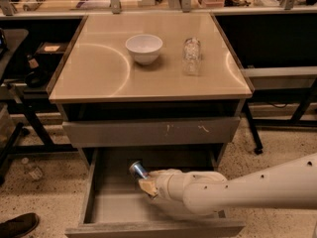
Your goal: Pick redbull can from middle drawer and place on counter
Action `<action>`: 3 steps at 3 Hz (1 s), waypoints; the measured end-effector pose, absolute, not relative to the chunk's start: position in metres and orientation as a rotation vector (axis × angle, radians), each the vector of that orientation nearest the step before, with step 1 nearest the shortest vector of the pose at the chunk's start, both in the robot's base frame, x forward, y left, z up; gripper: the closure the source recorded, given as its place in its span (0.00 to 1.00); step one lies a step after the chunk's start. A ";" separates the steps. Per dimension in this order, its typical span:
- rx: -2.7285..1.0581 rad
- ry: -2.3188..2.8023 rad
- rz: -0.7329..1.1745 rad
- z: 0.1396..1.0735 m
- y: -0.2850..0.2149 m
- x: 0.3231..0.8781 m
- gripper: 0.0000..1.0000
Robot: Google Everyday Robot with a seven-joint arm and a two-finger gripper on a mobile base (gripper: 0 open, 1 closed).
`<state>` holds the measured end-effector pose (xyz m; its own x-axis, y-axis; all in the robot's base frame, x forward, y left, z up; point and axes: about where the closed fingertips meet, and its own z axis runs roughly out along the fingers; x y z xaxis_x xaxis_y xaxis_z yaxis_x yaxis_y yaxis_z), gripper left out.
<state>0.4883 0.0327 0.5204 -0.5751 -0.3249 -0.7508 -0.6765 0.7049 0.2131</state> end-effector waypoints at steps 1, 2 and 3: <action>-0.729 2.226 0.616 0.533 0.026 0.485 1.00; -0.686 2.269 0.591 0.554 0.019 0.477 1.00; -0.656 2.287 0.574 0.584 0.019 0.468 1.00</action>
Offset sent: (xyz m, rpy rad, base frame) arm -0.0265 -0.0172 0.0633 -0.0585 0.0725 -0.1299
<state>0.4680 0.0191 0.5839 -0.6419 -0.2927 -0.7088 -0.5928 0.7757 0.2165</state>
